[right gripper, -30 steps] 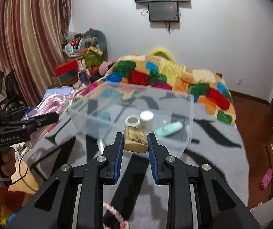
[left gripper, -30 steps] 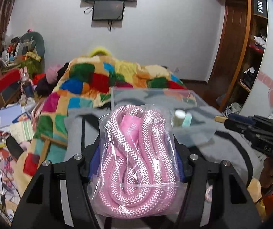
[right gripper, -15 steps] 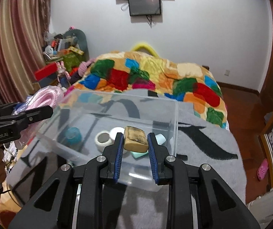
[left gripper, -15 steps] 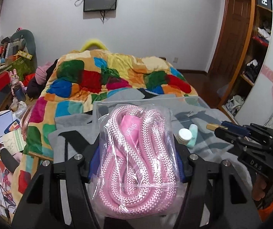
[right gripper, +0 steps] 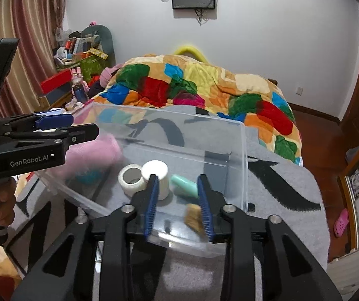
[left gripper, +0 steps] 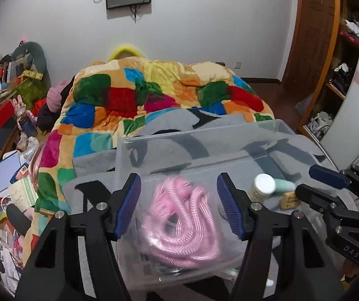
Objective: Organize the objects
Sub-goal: 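Place the soap bar and the bagged pink rope into the box, opening both tools, then grasp the braided rope toy with the right tool while the left tool reaches the toothpaste tube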
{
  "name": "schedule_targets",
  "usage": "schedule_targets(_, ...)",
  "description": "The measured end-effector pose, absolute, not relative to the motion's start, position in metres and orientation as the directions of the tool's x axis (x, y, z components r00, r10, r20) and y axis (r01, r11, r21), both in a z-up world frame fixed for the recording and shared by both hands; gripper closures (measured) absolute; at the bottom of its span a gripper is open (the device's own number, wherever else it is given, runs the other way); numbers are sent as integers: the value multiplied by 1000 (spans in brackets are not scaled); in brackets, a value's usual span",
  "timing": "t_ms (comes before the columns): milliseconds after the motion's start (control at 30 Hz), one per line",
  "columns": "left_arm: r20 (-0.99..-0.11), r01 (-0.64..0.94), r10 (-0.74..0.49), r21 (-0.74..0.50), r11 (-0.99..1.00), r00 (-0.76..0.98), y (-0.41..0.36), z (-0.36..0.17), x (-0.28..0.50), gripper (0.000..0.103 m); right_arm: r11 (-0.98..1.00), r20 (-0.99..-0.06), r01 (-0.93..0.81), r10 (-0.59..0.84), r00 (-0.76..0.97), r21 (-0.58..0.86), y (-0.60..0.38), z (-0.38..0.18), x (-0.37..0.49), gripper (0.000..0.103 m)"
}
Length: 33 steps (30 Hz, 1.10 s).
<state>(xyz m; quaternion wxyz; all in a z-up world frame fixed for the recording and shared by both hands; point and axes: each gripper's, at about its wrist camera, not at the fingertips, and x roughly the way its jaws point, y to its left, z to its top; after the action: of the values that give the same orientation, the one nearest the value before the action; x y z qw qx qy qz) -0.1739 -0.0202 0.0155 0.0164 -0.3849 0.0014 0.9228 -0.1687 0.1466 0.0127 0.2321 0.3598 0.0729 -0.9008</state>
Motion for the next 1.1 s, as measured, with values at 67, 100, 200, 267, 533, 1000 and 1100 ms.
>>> schedule_targets(67,-702,-44,37,-8,-999,-711,-18,22,-165,37,-877,-670,479,-374,-641,31,148,18,-162,65)
schedule_targets(100,-700,-46,37,-5,-999,-713,-17,23,-164,37,-873,-664,486,-382,-643,32,149,22,-158,64)
schedule_targets(200,-690,-56,36,5,-998,-723,-13,29,-150,35,-862,-648,506,-405,-645,35,152,30,-145,63)
schedule_targets(267,-686,-62,44,1,-998,-726,-11,30,-139,30,-852,-637,523,-420,-647,30,154,35,-134,61)
schedule_targets(533,-685,-65,38,13,-998,-727,-6,22,-103,21,-819,-652,574,-440,-618,9,165,25,-89,58)
schedule_targets(1000,-789,-67,75,-43,-997,-609,13,-34,-94,17,-804,-775,585,-435,-458,106,191,-40,-42,66)
schedule_targets(1100,-799,-80,109,-76,-994,-591,24,-41,-101,17,-816,-777,569,-422,-467,101,197,-44,-38,78)
